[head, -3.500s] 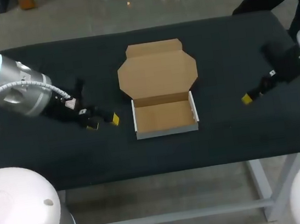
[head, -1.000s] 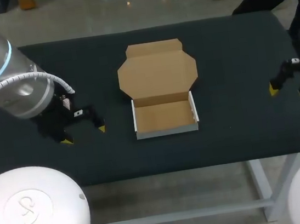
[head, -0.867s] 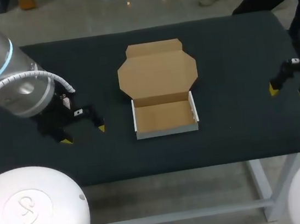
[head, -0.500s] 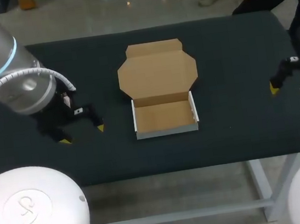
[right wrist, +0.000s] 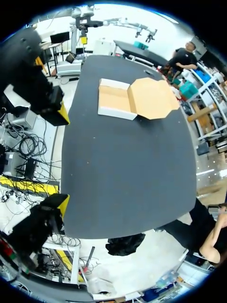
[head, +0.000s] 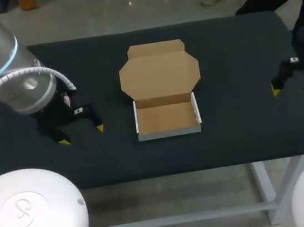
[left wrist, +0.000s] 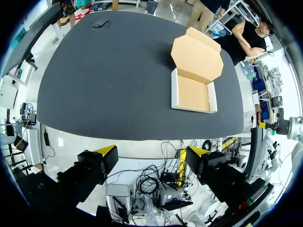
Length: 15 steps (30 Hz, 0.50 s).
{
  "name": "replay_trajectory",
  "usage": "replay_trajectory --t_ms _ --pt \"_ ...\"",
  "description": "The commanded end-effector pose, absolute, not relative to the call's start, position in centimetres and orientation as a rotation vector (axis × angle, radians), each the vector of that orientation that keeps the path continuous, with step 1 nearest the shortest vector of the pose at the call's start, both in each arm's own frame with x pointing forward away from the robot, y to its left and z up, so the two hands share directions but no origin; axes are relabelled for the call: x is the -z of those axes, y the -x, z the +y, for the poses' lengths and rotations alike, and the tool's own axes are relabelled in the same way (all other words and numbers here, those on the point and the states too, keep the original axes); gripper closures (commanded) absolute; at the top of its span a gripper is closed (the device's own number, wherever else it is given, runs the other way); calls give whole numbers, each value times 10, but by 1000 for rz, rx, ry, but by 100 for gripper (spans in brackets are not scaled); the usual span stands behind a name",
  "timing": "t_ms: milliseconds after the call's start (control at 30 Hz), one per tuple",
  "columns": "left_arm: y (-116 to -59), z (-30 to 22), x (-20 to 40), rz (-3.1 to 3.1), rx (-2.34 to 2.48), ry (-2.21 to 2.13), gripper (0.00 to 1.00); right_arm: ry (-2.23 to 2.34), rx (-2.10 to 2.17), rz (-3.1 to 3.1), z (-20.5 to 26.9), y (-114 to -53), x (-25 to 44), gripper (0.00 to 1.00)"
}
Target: Assemble the packaging by folding the flat box into shape, placing the metal phone stand inside, and closing the box properly
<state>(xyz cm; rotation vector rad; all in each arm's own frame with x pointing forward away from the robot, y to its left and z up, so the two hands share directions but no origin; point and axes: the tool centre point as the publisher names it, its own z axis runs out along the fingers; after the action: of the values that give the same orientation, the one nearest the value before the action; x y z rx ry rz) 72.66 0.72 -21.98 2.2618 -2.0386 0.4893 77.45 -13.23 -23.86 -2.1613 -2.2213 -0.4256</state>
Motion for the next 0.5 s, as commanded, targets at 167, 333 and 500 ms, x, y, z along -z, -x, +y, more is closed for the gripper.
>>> replay_trajectory --t_ms 167,333,500 --pt "-745 11 236 -2037 -461 -2251 0 2160 420 -2220 -132 -774 237 0" --pt "-763 22 251 -2011 -438 -2251 0 2160 420 -2220 -132 -774 237 0" --pt "-777 28 261 -2008 -400 -2270 0 2160 420 -2220 -132 -774 237 0"
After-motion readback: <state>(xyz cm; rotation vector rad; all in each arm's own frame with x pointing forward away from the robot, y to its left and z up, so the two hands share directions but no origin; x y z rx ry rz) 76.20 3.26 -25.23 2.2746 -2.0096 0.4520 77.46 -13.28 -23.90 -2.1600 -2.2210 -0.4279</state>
